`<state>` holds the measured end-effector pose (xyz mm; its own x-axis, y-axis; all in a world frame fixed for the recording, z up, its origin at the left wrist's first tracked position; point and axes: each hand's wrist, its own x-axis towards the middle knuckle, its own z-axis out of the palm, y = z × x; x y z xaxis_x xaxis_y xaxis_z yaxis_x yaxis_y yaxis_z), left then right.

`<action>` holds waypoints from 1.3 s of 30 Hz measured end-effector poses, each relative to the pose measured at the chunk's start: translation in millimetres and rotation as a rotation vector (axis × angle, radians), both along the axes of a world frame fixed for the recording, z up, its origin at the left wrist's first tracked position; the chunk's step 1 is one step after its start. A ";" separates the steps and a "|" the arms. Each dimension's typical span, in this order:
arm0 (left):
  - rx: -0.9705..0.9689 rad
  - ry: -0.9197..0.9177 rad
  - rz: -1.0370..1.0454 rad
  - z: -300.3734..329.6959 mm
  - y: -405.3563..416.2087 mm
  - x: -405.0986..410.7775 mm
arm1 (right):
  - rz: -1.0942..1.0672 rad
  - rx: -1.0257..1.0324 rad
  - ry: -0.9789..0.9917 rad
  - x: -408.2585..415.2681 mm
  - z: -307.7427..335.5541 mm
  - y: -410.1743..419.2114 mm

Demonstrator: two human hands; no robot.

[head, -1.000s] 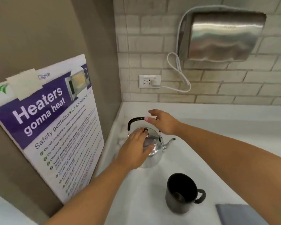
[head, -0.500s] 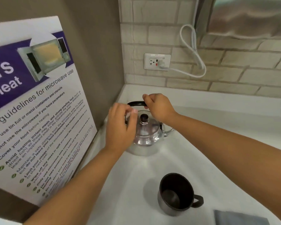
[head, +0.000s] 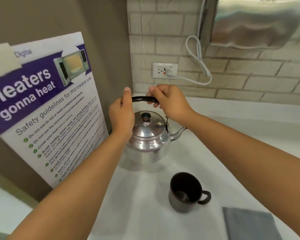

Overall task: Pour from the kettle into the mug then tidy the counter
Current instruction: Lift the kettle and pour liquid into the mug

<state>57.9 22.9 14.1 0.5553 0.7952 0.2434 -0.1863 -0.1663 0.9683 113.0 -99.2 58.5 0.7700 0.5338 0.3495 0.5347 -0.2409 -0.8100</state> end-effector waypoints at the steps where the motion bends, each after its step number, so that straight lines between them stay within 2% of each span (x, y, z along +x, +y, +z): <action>1: -0.001 0.016 -0.002 0.5 0.5 -3.3 | -0.004 0.008 -0.014 -5.3 -0.2 -5.8; 7: 0.026 0.055 -0.003 -0.9 2.6 -25.1 | -0.224 0.125 -0.028 -49.0 -40.7 -77.9; 12: 0.039 0.067 -0.027 -1.4 -0.6 -45.2 | -0.456 0.095 0.200 -97.4 -125.6 -130.5; 16: 0.039 0.038 -0.051 -0.6 -5.6 -59.6 | -0.570 0.059 0.352 -123.6 -172.8 -135.4; 24: 0.109 0.076 -0.089 1.5 -15.1 -81.1 | -0.572 0.185 0.335 -122.4 -180.4 -130.8; 30: 0.145 0.071 -0.153 3.8 -22.2 -85.7 | -0.570 0.164 0.315 -105.8 -177.7 -138.3; 39: 0.312 0.104 -0.144 14.7 -36.7 -81.4 | -0.564 0.150 0.288 -100.1 -181.3 -140.9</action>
<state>-23.5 -13.8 28.8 0.6906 0.6036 0.3984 -0.1322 -0.4362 0.8901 12.9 -240.1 -122.8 0.9918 -0.0188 0.1263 0.1153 -0.2939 -0.9489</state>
